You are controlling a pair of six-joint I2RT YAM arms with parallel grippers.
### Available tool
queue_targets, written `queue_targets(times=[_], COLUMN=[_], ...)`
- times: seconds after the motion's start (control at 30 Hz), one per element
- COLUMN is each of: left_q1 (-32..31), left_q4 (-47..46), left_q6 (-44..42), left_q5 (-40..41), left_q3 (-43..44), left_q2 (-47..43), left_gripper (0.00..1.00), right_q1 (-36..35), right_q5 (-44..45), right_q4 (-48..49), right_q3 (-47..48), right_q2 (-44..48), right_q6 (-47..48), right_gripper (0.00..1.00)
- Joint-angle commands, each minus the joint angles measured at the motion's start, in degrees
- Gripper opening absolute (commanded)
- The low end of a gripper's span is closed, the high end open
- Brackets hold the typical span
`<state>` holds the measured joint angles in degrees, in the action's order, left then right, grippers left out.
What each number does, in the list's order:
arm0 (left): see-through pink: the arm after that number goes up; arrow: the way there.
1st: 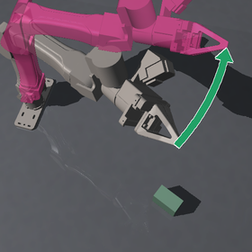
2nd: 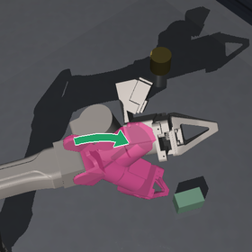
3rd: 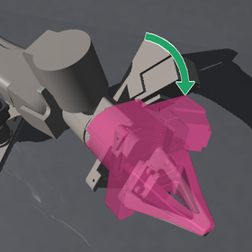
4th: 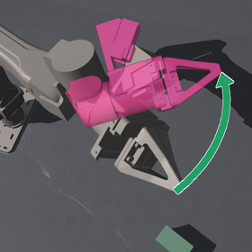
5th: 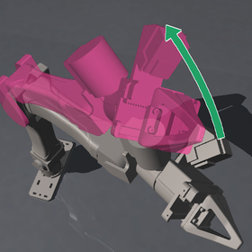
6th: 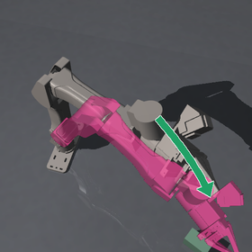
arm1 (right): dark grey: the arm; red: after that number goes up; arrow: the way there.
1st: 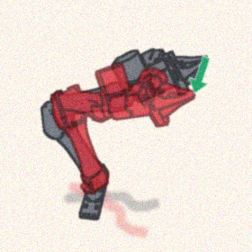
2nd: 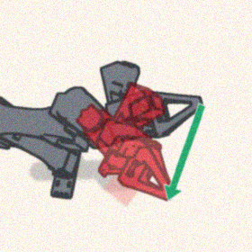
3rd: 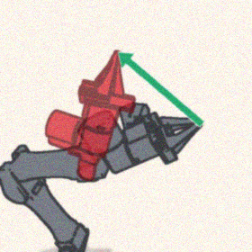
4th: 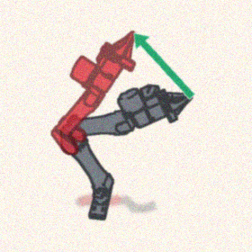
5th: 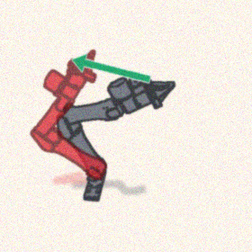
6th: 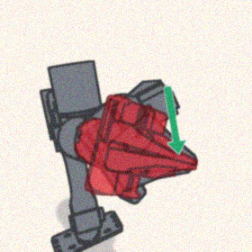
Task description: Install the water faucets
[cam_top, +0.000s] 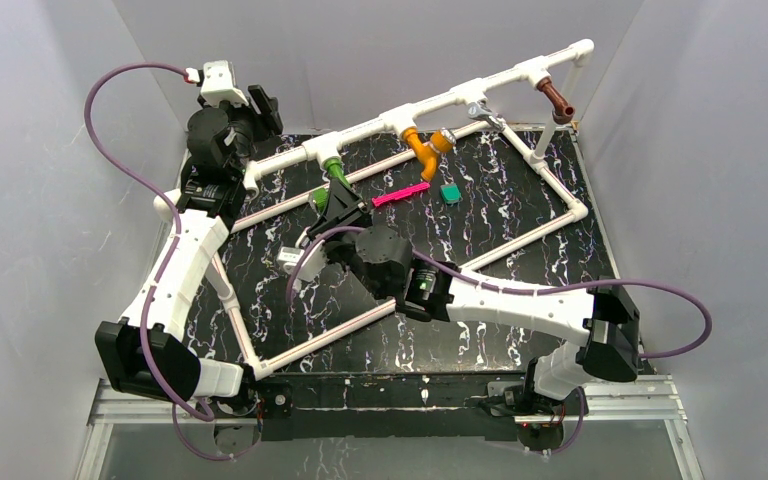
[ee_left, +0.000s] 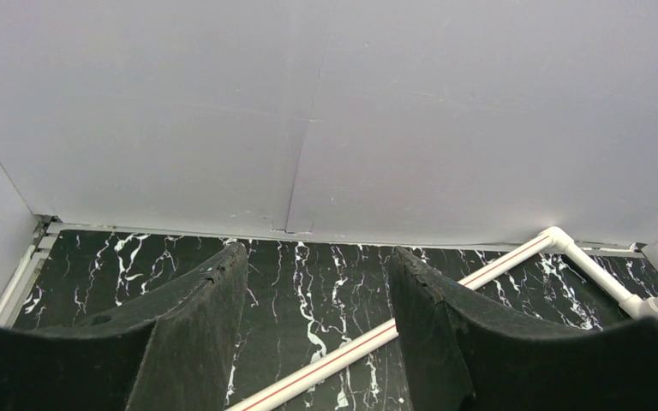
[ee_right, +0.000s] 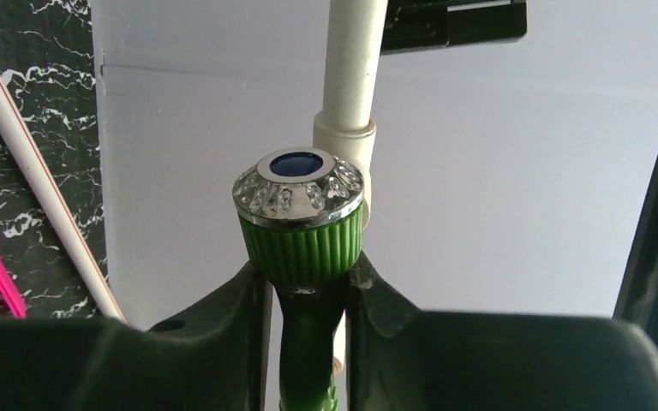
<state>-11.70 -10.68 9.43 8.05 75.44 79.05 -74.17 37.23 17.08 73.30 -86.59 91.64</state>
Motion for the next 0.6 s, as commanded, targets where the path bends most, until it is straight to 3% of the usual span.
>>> queue_targets(times=[0.0,0.27,0.57], left_q1=[-0.8,-0.8,-0.7], left_q4=[17.9,17.9,17.9], left_q6=[-0.3,-0.4,-0.3], left_q5=[0.1,0.2,0.1], left_q3=[-9.0,-8.9,-9.0], left_q2=[9.4,9.4,9.3], left_gripper=[0.59,0.59,0.59], right_q1=[0.1,-0.5,-0.4], right_q5=[2.8,7.0,7.8], right_q4=[13.2,22.2,21.8], right_q3=[0.6,1.0,0.7], right_q2=[-0.9,-3.2,0.4], right_q6=[-10.9,-40.1,-88.0], right_gripper=[0.01,0.01,0.01])
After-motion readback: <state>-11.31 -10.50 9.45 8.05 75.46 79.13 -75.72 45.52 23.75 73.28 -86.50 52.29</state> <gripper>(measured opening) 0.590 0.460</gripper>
